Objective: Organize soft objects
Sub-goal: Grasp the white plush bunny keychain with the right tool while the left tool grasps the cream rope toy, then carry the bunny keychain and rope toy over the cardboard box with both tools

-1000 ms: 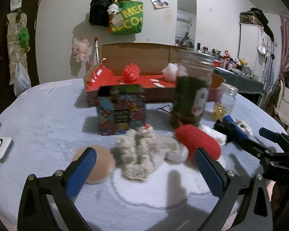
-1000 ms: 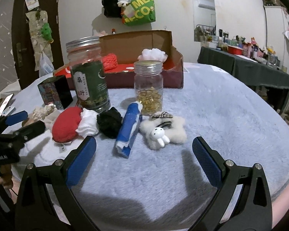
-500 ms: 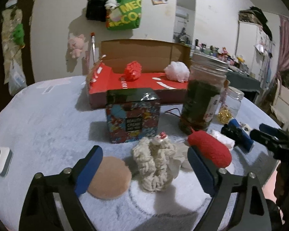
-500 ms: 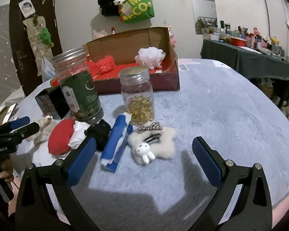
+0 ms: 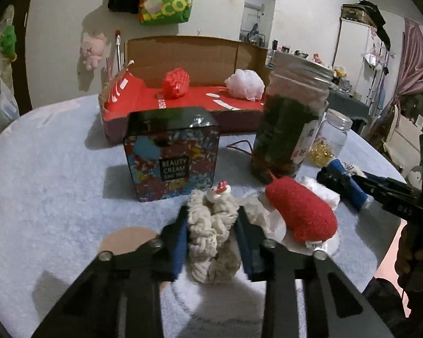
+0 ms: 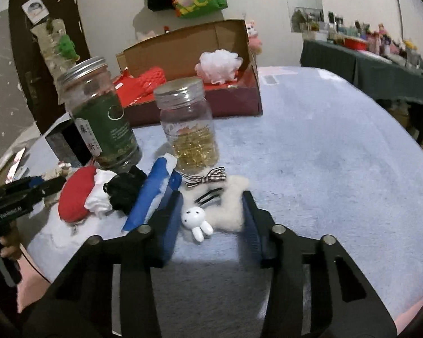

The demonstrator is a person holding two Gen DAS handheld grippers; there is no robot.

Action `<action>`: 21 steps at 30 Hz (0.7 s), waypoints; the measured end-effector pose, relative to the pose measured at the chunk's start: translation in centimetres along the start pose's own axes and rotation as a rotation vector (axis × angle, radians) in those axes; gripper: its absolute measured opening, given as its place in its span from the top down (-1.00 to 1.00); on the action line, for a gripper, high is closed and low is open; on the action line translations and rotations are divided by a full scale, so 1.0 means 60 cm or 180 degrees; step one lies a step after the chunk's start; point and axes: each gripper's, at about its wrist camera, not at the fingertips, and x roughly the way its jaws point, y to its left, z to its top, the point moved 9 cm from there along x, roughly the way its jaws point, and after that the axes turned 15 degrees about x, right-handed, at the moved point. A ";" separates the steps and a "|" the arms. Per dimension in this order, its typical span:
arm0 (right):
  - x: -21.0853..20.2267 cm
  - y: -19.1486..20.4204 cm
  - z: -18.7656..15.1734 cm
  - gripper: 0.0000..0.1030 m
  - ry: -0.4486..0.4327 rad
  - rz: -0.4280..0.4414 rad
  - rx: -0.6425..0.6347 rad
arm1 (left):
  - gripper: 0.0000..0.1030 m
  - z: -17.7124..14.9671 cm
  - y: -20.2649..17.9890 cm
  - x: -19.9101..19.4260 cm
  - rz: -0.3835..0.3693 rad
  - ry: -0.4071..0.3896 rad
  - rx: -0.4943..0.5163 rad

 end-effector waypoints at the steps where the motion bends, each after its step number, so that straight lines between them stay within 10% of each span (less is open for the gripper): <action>1: -0.003 0.002 0.000 0.29 -0.0031 0.0007 -0.0032 | 0.45 0.001 0.000 -0.003 0.0003 -0.0014 -0.0014; 21: -0.058 0.105 0.019 0.30 -0.0239 0.0594 -0.0148 | 0.48 0.069 -0.052 -0.039 -0.0220 -0.0360 0.0057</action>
